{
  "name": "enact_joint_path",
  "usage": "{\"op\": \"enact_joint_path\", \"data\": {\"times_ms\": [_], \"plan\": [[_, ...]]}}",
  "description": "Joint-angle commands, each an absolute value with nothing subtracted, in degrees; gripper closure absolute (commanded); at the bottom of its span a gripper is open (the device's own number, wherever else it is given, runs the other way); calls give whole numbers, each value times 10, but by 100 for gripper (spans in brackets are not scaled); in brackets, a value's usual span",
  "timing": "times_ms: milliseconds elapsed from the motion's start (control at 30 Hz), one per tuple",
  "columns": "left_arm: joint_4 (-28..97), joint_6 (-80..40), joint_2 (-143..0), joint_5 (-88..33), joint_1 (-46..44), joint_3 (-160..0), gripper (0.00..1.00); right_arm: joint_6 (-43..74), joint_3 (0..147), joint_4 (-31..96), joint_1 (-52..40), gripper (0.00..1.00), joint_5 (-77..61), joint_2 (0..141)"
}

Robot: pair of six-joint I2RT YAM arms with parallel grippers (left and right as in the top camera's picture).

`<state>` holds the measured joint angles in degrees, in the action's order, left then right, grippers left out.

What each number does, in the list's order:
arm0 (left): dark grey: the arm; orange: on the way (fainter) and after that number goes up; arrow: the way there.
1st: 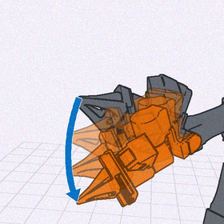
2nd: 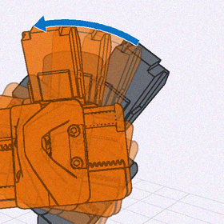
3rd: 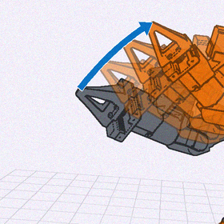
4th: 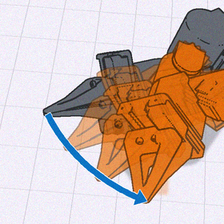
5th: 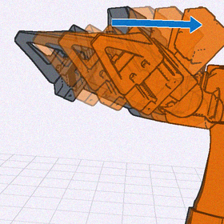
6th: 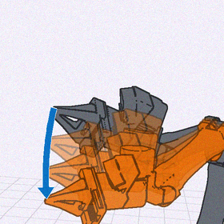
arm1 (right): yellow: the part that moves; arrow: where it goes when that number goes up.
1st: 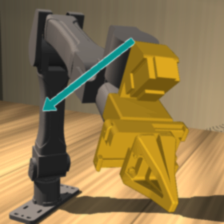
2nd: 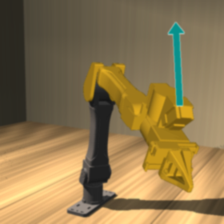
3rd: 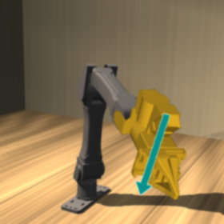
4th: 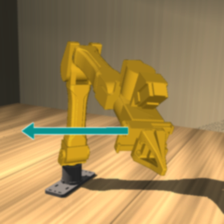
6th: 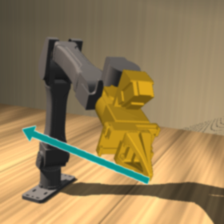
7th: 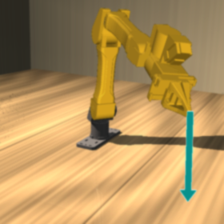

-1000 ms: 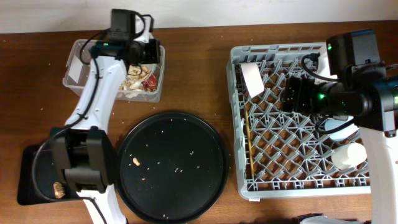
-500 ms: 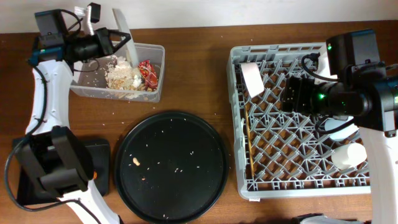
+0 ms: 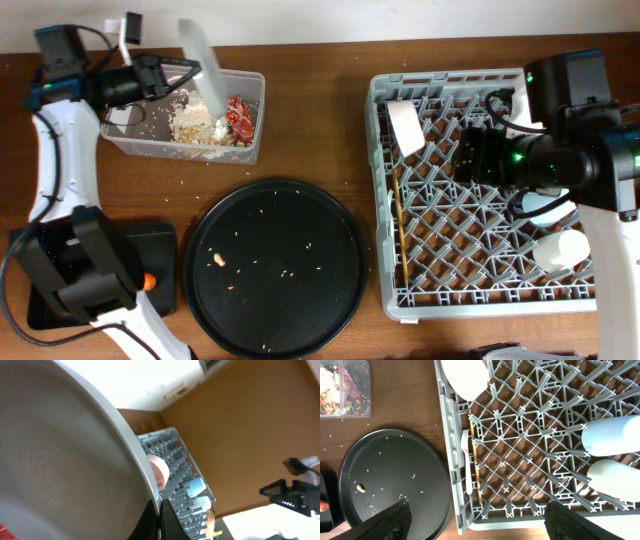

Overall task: Sort waste into correct bins and load items into the dishwasher rack
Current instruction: 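Place the grey plate upright in the dish rack with the left gripper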

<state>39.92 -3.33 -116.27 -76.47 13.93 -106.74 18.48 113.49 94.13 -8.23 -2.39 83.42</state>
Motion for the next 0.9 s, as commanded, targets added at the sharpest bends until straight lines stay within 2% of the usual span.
{"op": "enact_joint_path", "data": {"times_ms": [0, 133, 167, 300, 367, 433, 533, 600, 700, 767, 800, 867], "plan": [[397, -47, -1063, -732, 53, -1079, 99, 190, 1194, 941, -77, 7, -22, 792], [390, -88, -1040, -674, -109, -1079, 99, 218, 1277, 941, -77, 0, 7, 756], [377, -88, -1040, -655, -144, -1079, 100, 221, 1290, 940, -77, 2, 7, 751], [206, -213, -1044, -533, -286, -1079, 100, 230, 1319, 941, -77, 2, 7, 723], [59, -353, -1075, -480, -339, -1079, 100, 228, 1319, 941, -77, 2, 7, 707], [-24, -447, -1127, -477, -367, -1079, 100, 228, 1319, 942, -77, 2, 7, 701], [-76, -542, -1207, -461, -391, -1079, 99, 228, 1319, 953, -77, 2, 7, 700], [-42, -599, -1235, -391, -397, -1078, 99, 228, 1319, 961, -77, 2, 7, 700], [-15, -600, -1240, -341, -397, -1078, 100, 228, 1319, 967, -77, 2, 8, 700], [50, -599, -1241, -306, -397, -1078, 99, 228, 1319, 967, -77, 2, 7, 700], [61, -599, -1243, -306, -396, -1078, 93, 228, 1319, 967, -77, 2, 7, 700], [73, -582, -1247, -323, -396, -1078, 69, 228, 1319, 971, -77, 2, 7, 699]]}}
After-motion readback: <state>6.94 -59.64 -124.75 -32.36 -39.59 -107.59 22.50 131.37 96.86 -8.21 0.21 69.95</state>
